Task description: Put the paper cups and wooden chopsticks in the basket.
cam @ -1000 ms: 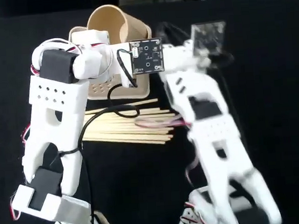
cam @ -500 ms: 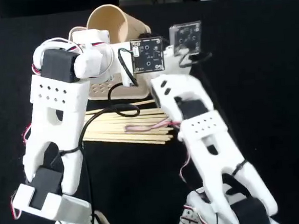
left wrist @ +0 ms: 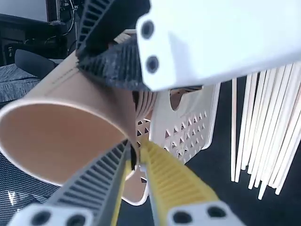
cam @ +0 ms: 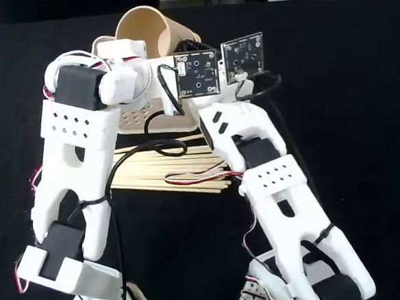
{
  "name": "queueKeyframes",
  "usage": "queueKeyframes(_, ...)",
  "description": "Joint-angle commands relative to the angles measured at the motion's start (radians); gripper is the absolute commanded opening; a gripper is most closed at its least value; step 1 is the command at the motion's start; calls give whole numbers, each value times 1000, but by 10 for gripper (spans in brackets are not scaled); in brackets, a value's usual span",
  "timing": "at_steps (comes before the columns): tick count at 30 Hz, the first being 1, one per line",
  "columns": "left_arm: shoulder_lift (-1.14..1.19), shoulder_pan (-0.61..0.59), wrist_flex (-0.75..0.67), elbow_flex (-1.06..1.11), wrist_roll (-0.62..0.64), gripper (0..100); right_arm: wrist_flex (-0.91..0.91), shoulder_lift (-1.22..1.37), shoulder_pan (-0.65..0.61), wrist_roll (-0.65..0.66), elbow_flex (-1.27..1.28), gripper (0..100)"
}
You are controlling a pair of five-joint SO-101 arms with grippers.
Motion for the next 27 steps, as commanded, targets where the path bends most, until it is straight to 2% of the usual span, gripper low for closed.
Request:
queueKeyframes(1,-31,13,-11,-58,-12,30,-25,-38,18,9,-36,12)
queueKeyframes(10,-86,4,-12,-64,-15,37,-25,-38,20,15,18,12)
queueKeyframes(15,-91,-19,-11,-59,-11,155,-23,-54,20,15,21,12)
queueKeyframes(22,-89,-22,-23,-65,-9,148,-25,-193,38,17,94,12)
queueKeyframes(27,-97,-24,-107,-67,92,152,-18,-268,83,17,153,12)
